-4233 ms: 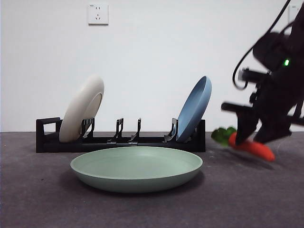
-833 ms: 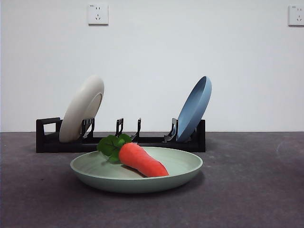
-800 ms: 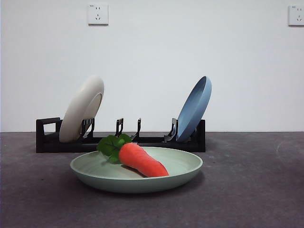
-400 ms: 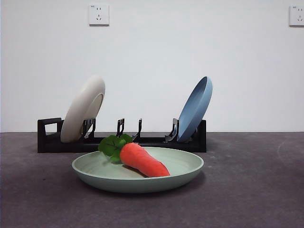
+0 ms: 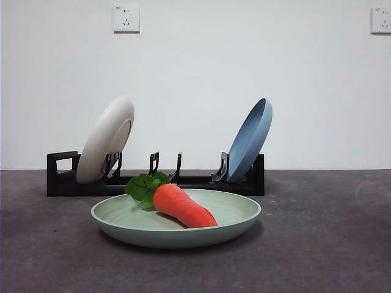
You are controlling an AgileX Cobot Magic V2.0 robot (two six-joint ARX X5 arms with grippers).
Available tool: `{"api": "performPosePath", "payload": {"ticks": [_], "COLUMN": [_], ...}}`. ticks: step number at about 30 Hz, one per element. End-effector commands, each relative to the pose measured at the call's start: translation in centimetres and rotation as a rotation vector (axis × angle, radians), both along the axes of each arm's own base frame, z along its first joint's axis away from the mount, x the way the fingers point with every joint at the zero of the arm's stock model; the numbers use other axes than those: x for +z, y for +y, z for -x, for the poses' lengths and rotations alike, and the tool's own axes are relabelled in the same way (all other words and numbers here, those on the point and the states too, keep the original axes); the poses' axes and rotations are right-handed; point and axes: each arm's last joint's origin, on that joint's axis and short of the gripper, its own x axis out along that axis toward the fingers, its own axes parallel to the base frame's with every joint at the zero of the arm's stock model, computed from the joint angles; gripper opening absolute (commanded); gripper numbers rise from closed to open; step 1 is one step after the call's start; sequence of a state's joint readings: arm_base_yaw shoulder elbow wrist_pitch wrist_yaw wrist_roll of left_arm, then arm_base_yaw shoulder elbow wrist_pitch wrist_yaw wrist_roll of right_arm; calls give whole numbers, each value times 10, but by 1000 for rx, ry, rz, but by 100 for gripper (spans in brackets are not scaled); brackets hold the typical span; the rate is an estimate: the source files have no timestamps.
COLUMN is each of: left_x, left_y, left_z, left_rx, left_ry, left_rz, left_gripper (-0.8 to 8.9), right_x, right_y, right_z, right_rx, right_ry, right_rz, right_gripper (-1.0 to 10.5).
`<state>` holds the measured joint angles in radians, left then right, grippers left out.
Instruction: Take the green plate from the plate rack,put the plate on the table,take the carrot from the table,put the carrot in the plate
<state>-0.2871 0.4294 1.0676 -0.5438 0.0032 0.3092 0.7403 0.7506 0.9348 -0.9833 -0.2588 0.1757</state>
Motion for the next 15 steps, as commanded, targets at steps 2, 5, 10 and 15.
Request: {"api": "performPosePath", "payload": {"ticks": [2, 5, 10, 15], "left_x": [-8, -29, -87, -156], "left_y": [5, 5, 5, 7], "left_z": [9, 4, -19, -45], "left_rx": [83, 130, 135, 152], "left_ry": [-54, -91, -151, -110], "left_rz": [-90, -70, 68, 187], "left_gripper": [-3, -3, -3, -3], "right_x": [-1, -1, -1, -1], "right_y": [0, 0, 0, 0], "right_z": [0, 0, 0, 0], "right_rx": [-1, 0, 0, 0], "right_ry": [-2, -2, -2, -2], "right_rz": [2, 2, 2, 2], "right_gripper": [1, 1, 1, 1]}}
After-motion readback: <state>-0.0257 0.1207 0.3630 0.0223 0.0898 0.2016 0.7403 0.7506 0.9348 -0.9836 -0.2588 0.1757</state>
